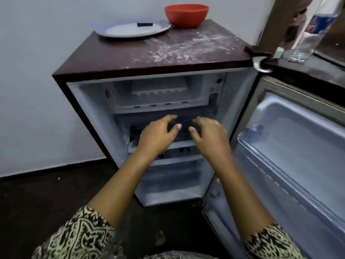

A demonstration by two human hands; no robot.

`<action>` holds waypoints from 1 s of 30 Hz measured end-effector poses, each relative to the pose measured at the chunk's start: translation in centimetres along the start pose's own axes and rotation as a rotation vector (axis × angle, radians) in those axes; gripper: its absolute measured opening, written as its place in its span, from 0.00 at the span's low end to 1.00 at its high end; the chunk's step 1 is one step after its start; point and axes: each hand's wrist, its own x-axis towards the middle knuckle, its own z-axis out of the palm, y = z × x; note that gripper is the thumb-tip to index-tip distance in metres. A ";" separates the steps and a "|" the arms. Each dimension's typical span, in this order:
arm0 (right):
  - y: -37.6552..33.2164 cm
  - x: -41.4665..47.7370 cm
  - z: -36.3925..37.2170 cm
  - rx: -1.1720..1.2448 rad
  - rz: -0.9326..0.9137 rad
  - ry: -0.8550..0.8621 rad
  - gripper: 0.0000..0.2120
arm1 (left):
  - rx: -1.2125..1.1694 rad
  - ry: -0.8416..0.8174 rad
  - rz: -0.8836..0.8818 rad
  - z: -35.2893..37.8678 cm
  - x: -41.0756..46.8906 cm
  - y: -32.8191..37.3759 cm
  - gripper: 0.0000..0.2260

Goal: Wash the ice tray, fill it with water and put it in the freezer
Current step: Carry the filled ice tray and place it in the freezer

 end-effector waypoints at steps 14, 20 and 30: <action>8.5 -27.4 -19.5 -0.544 0.527 -0.095 0.20 | 0.078 -0.158 0.657 13.3 -20.6 21.7 0.26; 4.5 -28.2 -19.6 -0.569 0.497 -0.228 0.18 | 0.266 -0.282 0.544 11.7 -23.2 19.7 0.31; -11.9 -28.6 -14.6 -0.199 0.197 -0.216 0.24 | -0.257 -0.161 0.228 -0.6 -30.0 7.4 0.20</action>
